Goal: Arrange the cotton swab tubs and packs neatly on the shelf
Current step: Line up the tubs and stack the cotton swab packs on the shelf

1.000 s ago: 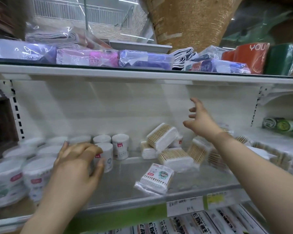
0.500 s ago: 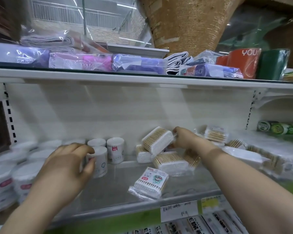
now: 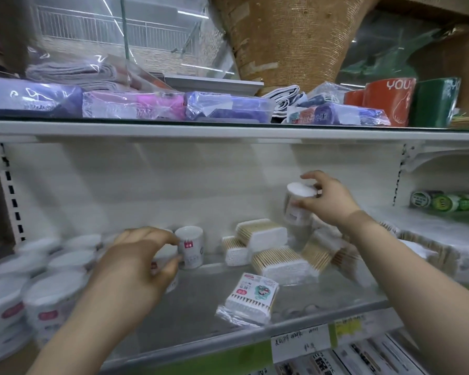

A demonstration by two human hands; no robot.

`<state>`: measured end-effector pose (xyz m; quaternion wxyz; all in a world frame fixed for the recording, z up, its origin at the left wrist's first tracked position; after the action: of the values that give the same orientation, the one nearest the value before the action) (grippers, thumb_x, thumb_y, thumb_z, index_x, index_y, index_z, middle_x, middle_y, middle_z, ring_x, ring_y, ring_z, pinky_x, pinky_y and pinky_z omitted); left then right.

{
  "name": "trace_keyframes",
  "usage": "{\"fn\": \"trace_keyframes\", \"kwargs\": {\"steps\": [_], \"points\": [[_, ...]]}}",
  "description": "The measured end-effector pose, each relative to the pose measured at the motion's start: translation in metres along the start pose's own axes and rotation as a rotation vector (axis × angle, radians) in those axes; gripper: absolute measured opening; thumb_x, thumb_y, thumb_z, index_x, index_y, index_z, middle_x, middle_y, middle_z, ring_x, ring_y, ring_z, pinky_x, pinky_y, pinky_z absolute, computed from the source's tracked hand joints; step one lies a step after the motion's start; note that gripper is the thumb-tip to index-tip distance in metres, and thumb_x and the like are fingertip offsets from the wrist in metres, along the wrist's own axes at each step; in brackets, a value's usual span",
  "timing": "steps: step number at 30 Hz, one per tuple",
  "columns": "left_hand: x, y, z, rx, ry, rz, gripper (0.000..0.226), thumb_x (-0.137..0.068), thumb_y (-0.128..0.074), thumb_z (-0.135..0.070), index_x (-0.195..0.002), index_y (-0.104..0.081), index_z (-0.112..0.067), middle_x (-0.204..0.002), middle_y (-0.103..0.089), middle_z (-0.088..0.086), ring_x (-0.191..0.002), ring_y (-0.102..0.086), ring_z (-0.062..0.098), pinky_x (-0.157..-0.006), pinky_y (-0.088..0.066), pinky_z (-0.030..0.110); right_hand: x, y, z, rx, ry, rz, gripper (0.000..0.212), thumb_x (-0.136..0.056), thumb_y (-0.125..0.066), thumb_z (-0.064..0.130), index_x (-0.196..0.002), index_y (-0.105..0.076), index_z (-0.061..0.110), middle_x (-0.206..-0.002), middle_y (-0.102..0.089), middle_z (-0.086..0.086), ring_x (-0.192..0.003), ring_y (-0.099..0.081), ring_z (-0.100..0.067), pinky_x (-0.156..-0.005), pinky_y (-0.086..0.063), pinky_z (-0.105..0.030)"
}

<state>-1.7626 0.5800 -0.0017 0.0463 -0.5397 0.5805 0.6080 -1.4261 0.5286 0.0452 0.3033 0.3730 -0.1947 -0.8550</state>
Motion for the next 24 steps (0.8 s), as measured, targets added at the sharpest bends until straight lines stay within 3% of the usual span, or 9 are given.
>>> {"fn": "trace_keyframes", "kwargs": {"steps": [3, 6, 8, 10, 14, 18, 21, 24], "points": [[0.002, -0.005, -0.009, 0.231, -0.001, 0.042, 0.021, -0.066, -0.062, -0.043, -0.086, -0.065, -0.040, -0.088, -0.062, -0.030, -0.091, -0.052, -0.014, -0.079, -0.030, -0.004, 0.031, -0.009, 0.036, -0.407, -0.092, 0.182, 0.038, -0.076, -0.077, 0.017, -0.109, -0.060, 0.026, -0.106, -0.052, -0.011, -0.100, -0.063, -0.034, -0.086, -0.056, -0.042], [0.005, -0.013, -0.012, 0.408, 0.029, 0.089, 0.030, -0.061, -0.059, -0.052, -0.087, -0.065, -0.040, -0.099, -0.064, -0.026, -0.092, -0.059, -0.010, -0.083, -0.042, 0.007, 0.056, -0.022, 0.067, -0.633, -0.143, 0.421, 0.032, -0.078, -0.073, 0.013, -0.107, -0.062, 0.021, -0.108, -0.063, -0.018, -0.098, -0.067, -0.029, -0.084, -0.057, -0.043], [0.004, -0.015, -0.012, 0.532, 0.077, 0.122, 0.032, -0.059, -0.064, -0.050, -0.088, -0.063, -0.039, -0.100, -0.065, -0.023, -0.090, -0.065, -0.003, -0.088, -0.051, 0.021, 0.068, -0.032, 0.082, -0.654, -0.150, 0.516, 0.035, -0.076, -0.073, 0.013, -0.109, -0.063, 0.019, -0.103, -0.068, -0.015, -0.091, -0.070, -0.025, -0.082, -0.057, -0.042], [0.003, -0.016, -0.013, 0.569, 0.113, 0.153, 0.034, -0.060, -0.070, -0.046, -0.093, -0.060, -0.042, -0.101, -0.066, -0.020, -0.092, -0.065, -0.001, -0.090, -0.053, 0.027, 0.076, -0.045, 0.092, -0.651, -0.151, 0.571, 0.038, -0.071, -0.075, 0.015, -0.107, -0.064, 0.018, -0.099, -0.069, -0.014, -0.087, -0.070, -0.024, -0.080, -0.058, -0.041], [-0.001, -0.019, -0.012, 0.545, 0.111, 0.198, 0.045, -0.065, -0.072, -0.045, -0.102, -0.048, -0.058, -0.111, -0.062, -0.021, -0.097, -0.061, -0.005, -0.090, -0.052, 0.029, 0.087, -0.063, 0.105, -0.618, -0.135, 0.594, 0.028, -0.074, -0.074, 0.015, -0.101, -0.067, 0.015, -0.100, -0.069, -0.018, -0.082, -0.071, -0.021, -0.075, -0.060, -0.035], [0.002, -0.021, -0.008, 0.535, 0.193, 0.187, 0.047, -0.067, -0.078, -0.039, -0.096, -0.045, -0.056, -0.111, -0.062, -0.018, -0.097, -0.061, -0.003, -0.090, -0.053, 0.029, 0.094, -0.076, 0.111, -0.641, -0.145, 0.563, 0.035, -0.068, -0.077, 0.024, -0.100, -0.068, 0.012, -0.109, -0.065, -0.026, -0.079, -0.070, -0.021, -0.066, -0.059, -0.030], [0.006, -0.021, -0.008, 0.517, 0.194, 0.220, 0.046, -0.061, -0.070, -0.053, -0.096, -0.042, -0.061, -0.113, -0.060, -0.017, -0.100, -0.060, -0.001, -0.090, -0.052, 0.029, 0.099, -0.082, 0.114, -0.663, -0.148, 0.583, 0.030, -0.083, -0.064, 0.031, -0.104, -0.068, 0.009, -0.104, -0.070, -0.019, -0.082, -0.071, -0.022, -0.069, -0.060, -0.034], [0.010, -0.019, -0.007, 0.568, 0.199, 0.250, 0.044, -0.065, -0.068, -0.048, -0.098, -0.043, -0.064, -0.110, -0.064, -0.020, -0.098, -0.061, -0.004, -0.089, -0.053, 0.026, 0.103, -0.082, 0.115, -0.656, -0.153, 0.611, 0.035, -0.091, -0.053, 0.036, -0.107, -0.068, 0.010, -0.099, -0.074, -0.011, -0.088, -0.072, -0.022, -0.071, -0.060, -0.032]]}}
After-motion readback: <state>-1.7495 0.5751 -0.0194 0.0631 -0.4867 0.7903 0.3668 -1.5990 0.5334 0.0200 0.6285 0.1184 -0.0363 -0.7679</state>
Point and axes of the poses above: each hand's wrist, its own x-axis away from the middle knuckle, its own y-axis out of the back of the hand, z = x × y, the point moved 3 cm from there along -x, towards the middle knuckle
